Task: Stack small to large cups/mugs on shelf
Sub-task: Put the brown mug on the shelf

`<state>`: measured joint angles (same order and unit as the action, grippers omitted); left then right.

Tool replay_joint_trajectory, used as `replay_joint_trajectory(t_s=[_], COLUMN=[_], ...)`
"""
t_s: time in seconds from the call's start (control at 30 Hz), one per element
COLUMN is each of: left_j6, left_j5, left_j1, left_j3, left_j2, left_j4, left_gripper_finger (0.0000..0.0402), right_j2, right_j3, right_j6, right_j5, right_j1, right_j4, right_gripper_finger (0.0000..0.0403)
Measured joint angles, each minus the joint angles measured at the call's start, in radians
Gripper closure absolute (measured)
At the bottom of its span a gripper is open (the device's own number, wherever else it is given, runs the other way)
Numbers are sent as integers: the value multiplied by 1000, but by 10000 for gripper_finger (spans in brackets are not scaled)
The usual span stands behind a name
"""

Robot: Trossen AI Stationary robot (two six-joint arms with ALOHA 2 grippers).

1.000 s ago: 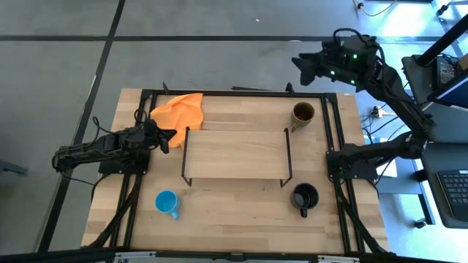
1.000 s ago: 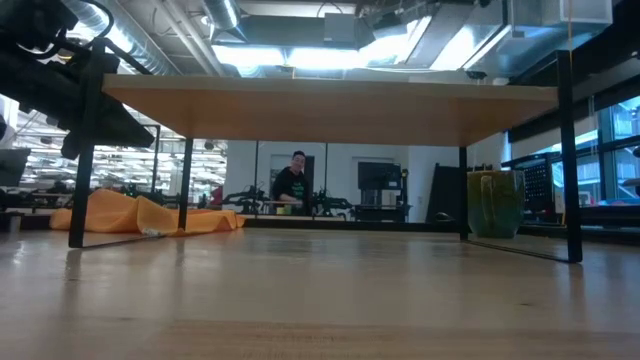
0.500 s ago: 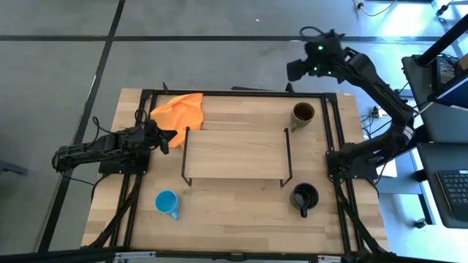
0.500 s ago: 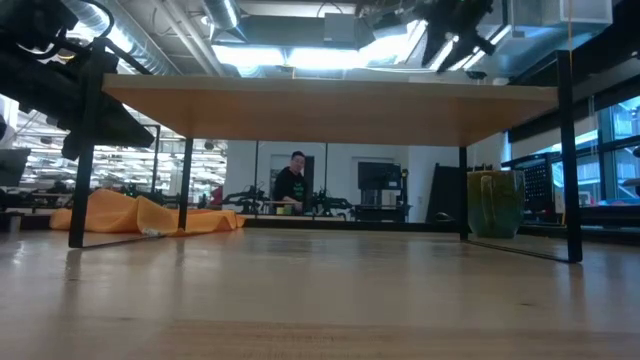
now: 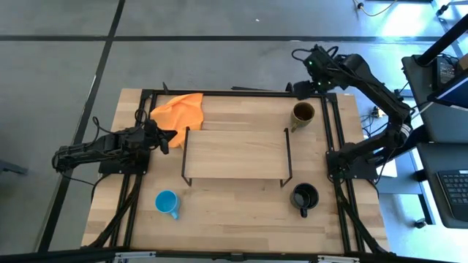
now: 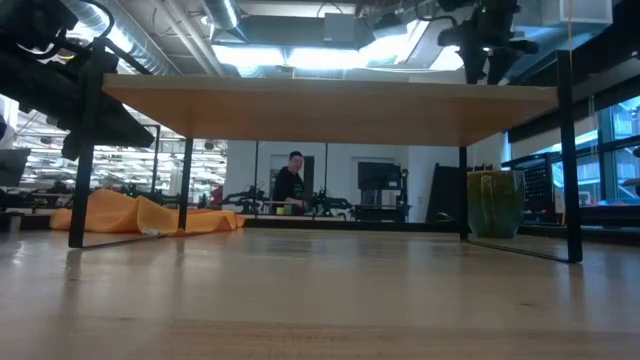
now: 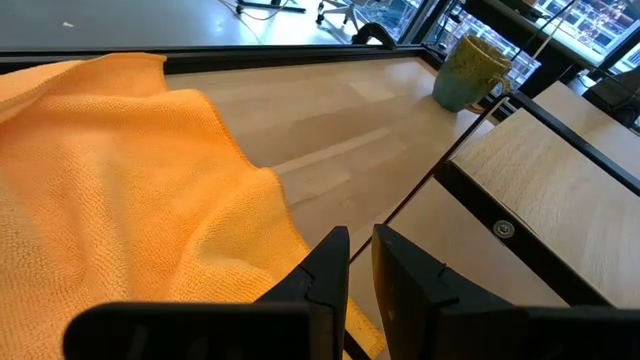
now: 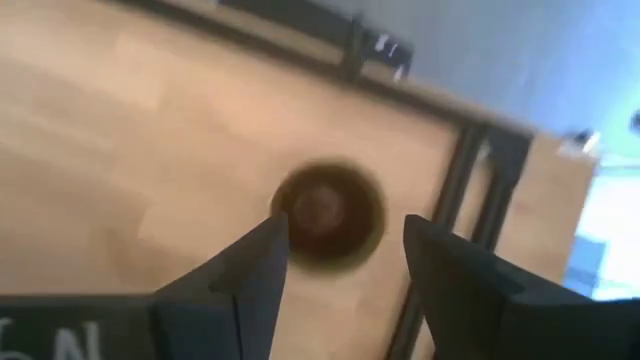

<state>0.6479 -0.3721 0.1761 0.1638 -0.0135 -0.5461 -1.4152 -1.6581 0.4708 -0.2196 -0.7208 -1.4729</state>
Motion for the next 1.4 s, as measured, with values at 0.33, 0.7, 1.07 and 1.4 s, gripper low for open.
replay_joint_trajectory(t_s=[0.33,0.7,1.07,1.4], left_j6=[-2,-2,-2,-1], left_j5=[0,0,0,0], left_j1=[0,0,0,0], left_j3=[0,0,0,0], left_j2=[0,0,0,0], left_j4=[0,0,0,0], left_gripper_finger=[360,360,360,360], right_j2=[1,3,2,2], right_j3=[17,228,376,453], right_j6=[61,154,123,77], right_j5=[105,67,115,162], right_j1=[0,-37,-199,-293], right_j4=[-93,-56,218,285], right_gripper_finger=[201,201,201,201])
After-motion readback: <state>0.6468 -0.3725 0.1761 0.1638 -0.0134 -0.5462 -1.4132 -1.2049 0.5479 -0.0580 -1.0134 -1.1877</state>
